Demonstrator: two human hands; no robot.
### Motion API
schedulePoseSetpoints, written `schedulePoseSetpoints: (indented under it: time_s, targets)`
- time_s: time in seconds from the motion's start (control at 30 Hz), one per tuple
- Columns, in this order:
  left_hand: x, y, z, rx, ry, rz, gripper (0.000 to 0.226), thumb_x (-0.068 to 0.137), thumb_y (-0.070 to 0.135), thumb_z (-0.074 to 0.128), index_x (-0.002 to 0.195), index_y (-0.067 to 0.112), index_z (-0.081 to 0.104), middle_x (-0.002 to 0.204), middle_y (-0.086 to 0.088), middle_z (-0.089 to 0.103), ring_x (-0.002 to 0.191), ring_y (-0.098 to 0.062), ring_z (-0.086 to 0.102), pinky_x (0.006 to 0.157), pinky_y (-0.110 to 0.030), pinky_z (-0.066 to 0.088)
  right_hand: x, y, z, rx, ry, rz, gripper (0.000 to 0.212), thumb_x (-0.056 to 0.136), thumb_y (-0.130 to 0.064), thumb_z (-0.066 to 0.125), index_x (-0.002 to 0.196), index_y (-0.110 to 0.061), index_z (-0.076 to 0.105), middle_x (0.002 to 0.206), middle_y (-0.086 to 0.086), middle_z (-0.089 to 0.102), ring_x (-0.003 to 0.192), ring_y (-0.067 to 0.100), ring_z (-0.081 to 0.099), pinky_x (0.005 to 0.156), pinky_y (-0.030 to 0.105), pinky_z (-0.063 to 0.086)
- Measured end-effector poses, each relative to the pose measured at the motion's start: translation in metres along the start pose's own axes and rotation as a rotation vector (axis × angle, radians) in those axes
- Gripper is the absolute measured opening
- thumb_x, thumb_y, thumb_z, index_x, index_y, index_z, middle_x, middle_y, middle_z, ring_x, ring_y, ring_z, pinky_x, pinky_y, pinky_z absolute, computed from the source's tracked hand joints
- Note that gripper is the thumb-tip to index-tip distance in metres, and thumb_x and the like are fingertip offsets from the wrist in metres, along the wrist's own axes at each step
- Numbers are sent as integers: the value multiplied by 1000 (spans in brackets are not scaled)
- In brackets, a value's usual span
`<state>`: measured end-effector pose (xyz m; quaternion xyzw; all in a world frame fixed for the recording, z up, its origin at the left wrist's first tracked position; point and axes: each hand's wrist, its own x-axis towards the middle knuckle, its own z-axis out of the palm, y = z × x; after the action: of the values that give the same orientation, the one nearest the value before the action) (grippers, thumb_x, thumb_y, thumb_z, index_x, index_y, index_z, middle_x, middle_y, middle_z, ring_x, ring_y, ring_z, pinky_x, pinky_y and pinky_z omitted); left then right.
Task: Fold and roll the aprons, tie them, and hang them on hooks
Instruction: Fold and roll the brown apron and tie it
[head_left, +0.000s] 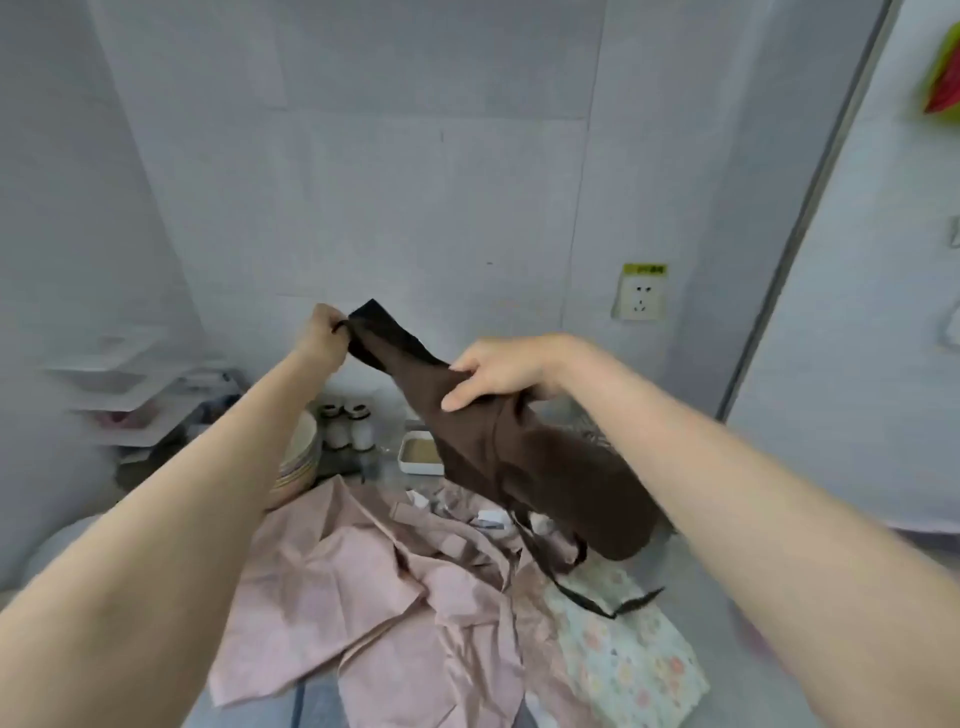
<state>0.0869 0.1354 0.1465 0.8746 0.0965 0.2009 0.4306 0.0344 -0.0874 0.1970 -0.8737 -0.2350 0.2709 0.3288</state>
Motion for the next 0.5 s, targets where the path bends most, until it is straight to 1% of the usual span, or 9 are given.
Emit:
schedulePoseSetpoints:
  time_s: [0.07,0.1,0.17,0.23,0.27,0.37,0.43,0.47,0.5]
  targets:
    - [-16,-68,-21,62,-91,-210,17,95,-1,37,104,-2,51,120,-32,54,97,-37,60,72,-30,46,51,2,90,35,-120,-20,19,90,-2,55,108,-2,63,88,14,64,72,17,59,66,27,50]
    - [-27,-91,-25,69,-143,-305,25,96,3,37,116,-4,51,124,-29,53,90,-36,61,67,-30,49,67,8,128,50,-182,3,22,91,-2,54,112,-3,60,90,16,62,73,18,57,66,29,47]
    - [-58,-150,-42,98,-268,-482,37,98,10,37,134,4,42,119,-21,56,67,-21,54,55,-27,45,100,8,208,81,-407,104,36,95,-8,49,131,-9,46,103,15,60,78,23,59,72,29,47]
    - [-85,-189,-49,143,-436,-611,40,97,9,37,137,13,38,103,-12,55,68,-20,50,63,-29,45,115,12,249,-30,-556,175,42,98,-23,47,138,-13,40,128,14,56,99,30,62,87,35,43]
    - [-98,-205,-51,170,-523,-656,42,96,9,36,138,16,36,108,-10,53,79,-25,53,73,-34,46,120,14,256,-68,-567,187,41,98,-28,45,136,-13,42,132,14,54,104,29,61,91,36,41]
    - [-118,-238,-49,247,-673,-741,47,97,11,38,143,22,31,144,-10,35,121,-34,47,97,-43,42,135,26,244,-130,-374,232,34,97,-24,43,125,-7,53,122,14,60,98,24,61,86,32,46]
    - [-122,-255,-45,262,-705,-749,49,96,11,42,143,20,32,146,-10,34,128,-34,42,100,-42,41,153,40,234,-240,-205,272,28,93,-16,44,112,-4,59,107,15,62,87,26,58,68,28,45]
    - [-124,-258,-43,270,-709,-741,49,96,11,45,142,19,33,145,-10,35,129,-33,40,100,-42,41,158,48,230,-297,-139,288,26,91,-14,44,108,-2,59,107,17,59,87,27,55,66,29,44]
    - [-125,-263,-40,276,-714,-739,49,95,11,46,142,18,33,144,-10,34,130,-33,38,101,-41,40,164,57,228,-348,-96,315,29,91,-15,45,112,0,59,115,19,57,94,29,55,72,30,46]
